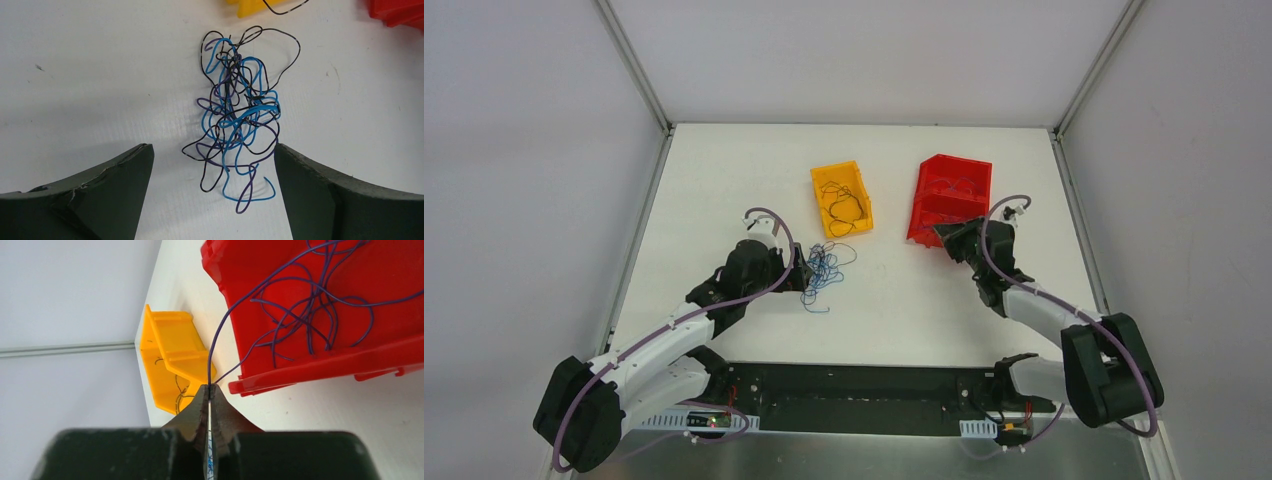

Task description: Untangle the cables

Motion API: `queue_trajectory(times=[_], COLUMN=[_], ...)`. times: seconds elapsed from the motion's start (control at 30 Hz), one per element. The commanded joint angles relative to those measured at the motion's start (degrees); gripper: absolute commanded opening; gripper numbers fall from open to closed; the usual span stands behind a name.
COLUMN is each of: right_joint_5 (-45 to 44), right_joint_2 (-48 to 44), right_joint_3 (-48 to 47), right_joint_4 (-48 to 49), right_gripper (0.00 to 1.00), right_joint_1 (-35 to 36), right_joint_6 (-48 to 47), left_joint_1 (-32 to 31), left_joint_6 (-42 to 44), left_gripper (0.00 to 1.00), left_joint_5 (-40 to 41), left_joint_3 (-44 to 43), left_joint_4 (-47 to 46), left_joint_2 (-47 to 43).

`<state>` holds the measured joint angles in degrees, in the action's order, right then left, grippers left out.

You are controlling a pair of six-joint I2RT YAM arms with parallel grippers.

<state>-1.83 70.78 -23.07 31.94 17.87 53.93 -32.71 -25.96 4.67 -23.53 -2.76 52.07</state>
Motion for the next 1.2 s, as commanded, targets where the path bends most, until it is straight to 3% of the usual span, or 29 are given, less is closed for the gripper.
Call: queue_trajectory(times=[0.0, 0.13, 0.27, 0.6, 0.87, 1.07, 1.17], right_joint_5=[-3.57, -4.76, -6.57, -10.6, -7.0, -8.5, -9.0], right_joint_2=[-3.17, -2.82, 0.53, 11.96, 24.36, 23.01, 20.07], right_joint_3=[-5.19, -10.11, -17.7, -29.4, -36.2, -36.86, -36.85], right_joint_4=[-7.51, -14.2, -27.63, -43.57, -47.5, -48.36, -48.95], right_gripper=[0.0, 0.0, 0.0, 0.0, 0.0, 0.01, 0.14], right_joint_1=[-0.03, -1.36, -3.32, -7.18, -8.59, -8.62, -8.59], right_joint_6=[4.21, 6.47, 8.59, 12.95, 13.56, 12.28, 10.92], left_joint_1=[-0.69, -0.69, -0.69, -0.69, -0.69, -0.69, -0.68], left_joint_6=[1.26, 1.26, 1.26, 1.13, 1.08, 0.99, 0.99], left_gripper=[0.94, 0.93, 0.93, 0.93, 0.93, 0.93, 0.93], left_joint_5=[-0.18, -0.27, -0.27, -0.22, -0.01, 0.17, 0.17], left_joint_3=[-0.27, -0.12, -0.11, 0.14, -0.04, -0.03, -0.12], left_joint_4=[-1.89, -1.85, -1.81, -1.35, -1.05, -0.93, -0.88], left_joint_2=[-0.23, -0.49, -0.63, -1.33, -1.08, -1.16, -0.97])
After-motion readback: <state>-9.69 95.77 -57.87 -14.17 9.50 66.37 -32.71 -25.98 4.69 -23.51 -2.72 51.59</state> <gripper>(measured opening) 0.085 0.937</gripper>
